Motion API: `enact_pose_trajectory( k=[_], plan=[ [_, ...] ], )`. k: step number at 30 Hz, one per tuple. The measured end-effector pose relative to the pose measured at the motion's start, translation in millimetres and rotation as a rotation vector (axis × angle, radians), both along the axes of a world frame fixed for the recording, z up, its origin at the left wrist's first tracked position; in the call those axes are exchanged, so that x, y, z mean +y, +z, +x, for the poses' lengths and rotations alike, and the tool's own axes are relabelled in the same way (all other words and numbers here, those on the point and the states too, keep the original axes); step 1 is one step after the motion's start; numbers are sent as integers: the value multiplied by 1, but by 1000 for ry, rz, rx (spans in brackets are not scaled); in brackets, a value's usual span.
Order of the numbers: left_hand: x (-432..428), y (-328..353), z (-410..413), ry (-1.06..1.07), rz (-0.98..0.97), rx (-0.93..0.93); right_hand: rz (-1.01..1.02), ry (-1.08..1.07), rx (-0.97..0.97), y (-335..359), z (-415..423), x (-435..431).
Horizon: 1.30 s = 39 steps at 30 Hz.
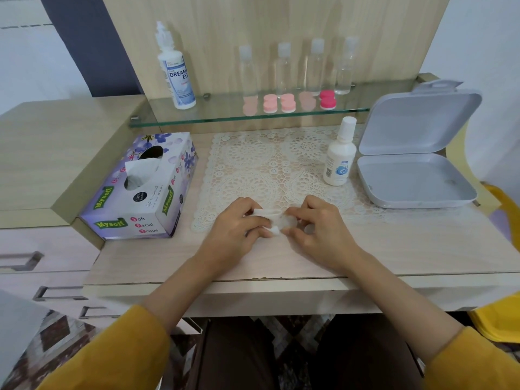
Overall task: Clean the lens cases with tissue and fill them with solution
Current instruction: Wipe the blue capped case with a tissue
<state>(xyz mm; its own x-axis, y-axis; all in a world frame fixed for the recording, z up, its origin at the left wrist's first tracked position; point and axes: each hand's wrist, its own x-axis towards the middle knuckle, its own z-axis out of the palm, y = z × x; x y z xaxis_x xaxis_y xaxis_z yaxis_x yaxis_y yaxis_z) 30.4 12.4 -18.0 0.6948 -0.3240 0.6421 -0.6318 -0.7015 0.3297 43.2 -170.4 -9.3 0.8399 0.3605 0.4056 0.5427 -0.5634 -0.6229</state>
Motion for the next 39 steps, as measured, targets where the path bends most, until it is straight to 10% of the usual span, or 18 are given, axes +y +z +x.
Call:
enact_pose_trajectory(
  k=[18,26,39],
  plan=[
    [-2,22,-19,112,-272,115,-11,-46,70,2,-3,-2],
    [-28,48,-36,83,-498,271,544,-170,81,27,-18,-6],
    [-39,50,-31,-44,-583,348,803,-156,480,53,-24,-20]
  ],
)
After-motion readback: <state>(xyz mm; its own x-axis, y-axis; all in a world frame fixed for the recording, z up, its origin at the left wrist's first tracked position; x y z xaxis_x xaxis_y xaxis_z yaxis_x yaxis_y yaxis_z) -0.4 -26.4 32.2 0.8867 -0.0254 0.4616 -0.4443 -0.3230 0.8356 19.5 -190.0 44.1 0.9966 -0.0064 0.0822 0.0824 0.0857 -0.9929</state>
